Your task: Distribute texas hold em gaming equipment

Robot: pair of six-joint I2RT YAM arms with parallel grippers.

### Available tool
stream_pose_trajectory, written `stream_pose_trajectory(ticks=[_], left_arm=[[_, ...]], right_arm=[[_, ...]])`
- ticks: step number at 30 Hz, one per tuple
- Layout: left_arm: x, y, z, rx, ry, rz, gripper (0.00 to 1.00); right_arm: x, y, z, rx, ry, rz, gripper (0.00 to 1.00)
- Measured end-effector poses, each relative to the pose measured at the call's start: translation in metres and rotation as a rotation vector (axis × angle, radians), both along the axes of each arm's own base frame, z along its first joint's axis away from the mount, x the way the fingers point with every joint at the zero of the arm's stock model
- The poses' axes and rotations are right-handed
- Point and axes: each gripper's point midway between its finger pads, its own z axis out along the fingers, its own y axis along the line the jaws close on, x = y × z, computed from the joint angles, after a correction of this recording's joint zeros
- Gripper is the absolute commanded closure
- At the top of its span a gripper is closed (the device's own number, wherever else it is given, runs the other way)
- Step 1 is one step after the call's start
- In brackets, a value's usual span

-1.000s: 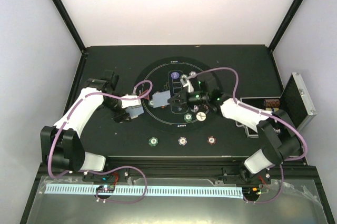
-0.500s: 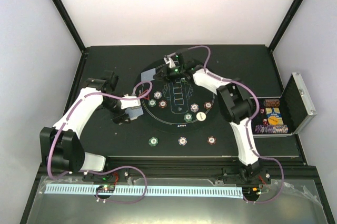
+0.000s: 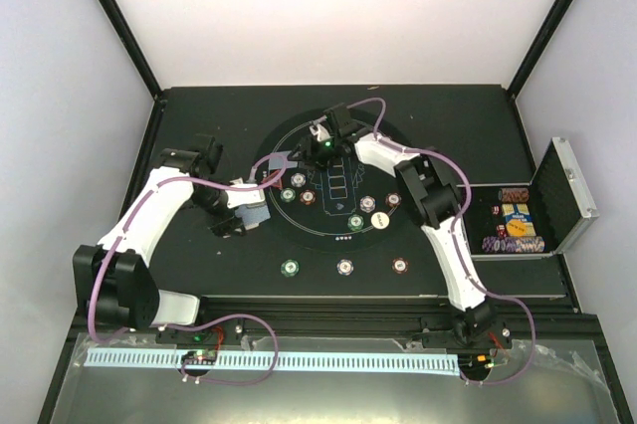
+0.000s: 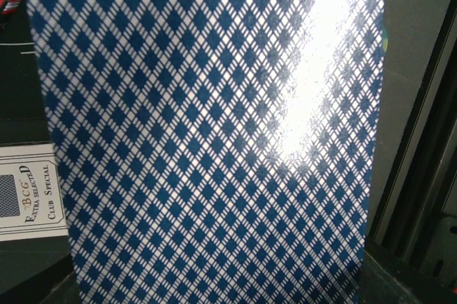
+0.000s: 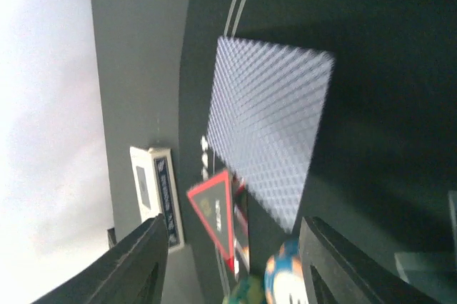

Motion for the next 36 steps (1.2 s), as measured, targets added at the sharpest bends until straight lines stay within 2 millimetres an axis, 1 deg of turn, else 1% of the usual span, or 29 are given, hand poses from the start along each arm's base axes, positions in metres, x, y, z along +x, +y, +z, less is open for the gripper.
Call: stream_pose_trajectory(ticks=[2,4,7,8,10,12,13,15,16,17,19,21,26,28,33,36], left_arm=[[0.0,0.0,0.0,0.0,0.001,0.0,0.98],[-0.001,0.0,0.0,0.0,0.001,0.0,0.98],[-0.001,0.0,0.001,0.0,-0.001,-0.001,0.98],[-0.002,0.0,0.002,0.0,-0.001,-0.003,0.99],[-0.002,0.0,0.003,-0.001,-0.004,-0.007,0.98],[-0.003,0.0,0.004,-0.002,-0.009,-0.01,0.99],[-0.004,0.0,0.005,-0.003,-0.011,-0.011,0.98],[-0.005,0.0,0.007,-0.004,-0.015,-0.013,0.98],[-0.006,0.0,0.008,-0.006,-0.017,-0.014,0.98],[-0.006,0.0,0.009,-0.006,-0.02,-0.015,0.98],[-0.007,-0.001,0.011,-0.008,-0.026,-0.018,0.99],[-0.008,-0.002,0.011,-0.008,-0.025,-0.023,0.98],[-0.01,-0.004,0.011,-0.007,-0.023,-0.032,0.98],[-0.01,-0.005,0.011,-0.007,-0.021,-0.035,0.98],[-0.011,-0.005,0.011,-0.007,-0.021,-0.037,0.98],[-0.011,-0.006,0.011,-0.007,-0.02,-0.04,0.98]], right_arm=[[-0.012,-0.01,0.008,-0.025,-0.007,-0.001,0.45],[-0.028,-0.021,0.027,-0.031,-0.017,-0.005,0.44],[-0.055,-0.035,0.063,0.006,-0.067,-0.009,0.43],[-0.069,-0.039,0.08,0.032,-0.093,-0.004,0.43],[-0.089,-0.041,0.104,0.078,-0.133,0.008,0.43],[-0.116,-0.037,0.123,0.135,-0.17,0.038,0.43],[-0.134,-0.033,0.131,0.167,-0.179,0.066,0.43],[-0.158,-0.025,0.135,0.207,-0.179,0.11,0.43],[-0.173,-0.018,0.135,0.229,-0.171,0.14,0.43],[-0.184,-0.014,0.133,0.244,-0.162,0.163,0.44],[-0.199,-0.008,0.128,0.255,-0.138,0.194,0.44],[-0.211,-0.002,0.127,0.267,-0.124,0.219,0.44],[-0.226,0.01,0.137,0.31,-0.137,0.26,0.44],[-0.231,0.013,0.139,0.317,-0.137,0.271,0.46],[-0.235,0.022,0.13,0.313,-0.117,0.284,0.52],[-0.237,0.027,0.123,0.303,-0.099,0.291,0.59]])
